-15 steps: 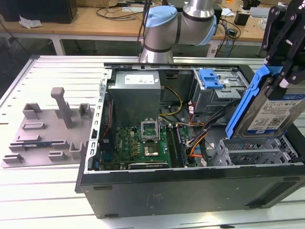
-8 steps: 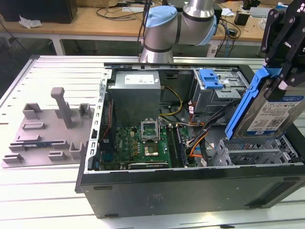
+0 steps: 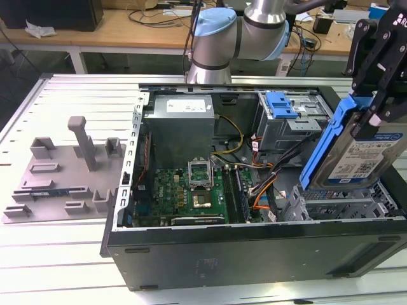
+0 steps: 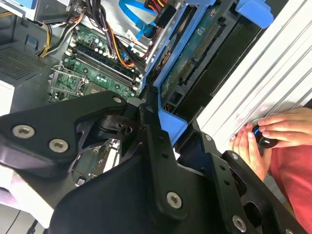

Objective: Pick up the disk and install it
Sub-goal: 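Insert the disk into the insertion slot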

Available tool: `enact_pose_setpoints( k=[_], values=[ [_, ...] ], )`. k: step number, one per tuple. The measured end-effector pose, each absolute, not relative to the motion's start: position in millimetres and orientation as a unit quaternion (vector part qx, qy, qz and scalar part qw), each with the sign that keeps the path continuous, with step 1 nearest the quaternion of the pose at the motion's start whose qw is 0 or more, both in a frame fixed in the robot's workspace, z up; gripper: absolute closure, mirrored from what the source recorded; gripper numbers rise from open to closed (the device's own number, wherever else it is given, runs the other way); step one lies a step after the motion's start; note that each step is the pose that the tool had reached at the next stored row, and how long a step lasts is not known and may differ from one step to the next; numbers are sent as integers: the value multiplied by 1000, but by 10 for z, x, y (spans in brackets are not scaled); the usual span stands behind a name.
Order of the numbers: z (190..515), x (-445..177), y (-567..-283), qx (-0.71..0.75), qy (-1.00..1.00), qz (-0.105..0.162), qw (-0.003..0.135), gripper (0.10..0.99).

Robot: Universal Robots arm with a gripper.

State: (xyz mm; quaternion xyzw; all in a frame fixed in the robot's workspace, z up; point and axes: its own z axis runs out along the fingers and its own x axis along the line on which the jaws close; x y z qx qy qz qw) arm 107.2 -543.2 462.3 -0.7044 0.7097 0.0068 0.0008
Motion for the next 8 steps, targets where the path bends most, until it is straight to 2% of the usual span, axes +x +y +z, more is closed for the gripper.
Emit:
enact_pose_setpoints(
  k=[8],
  values=[
    [4565, 1099, -5440, -704, 710, 7, 1, 718]
  ],
)
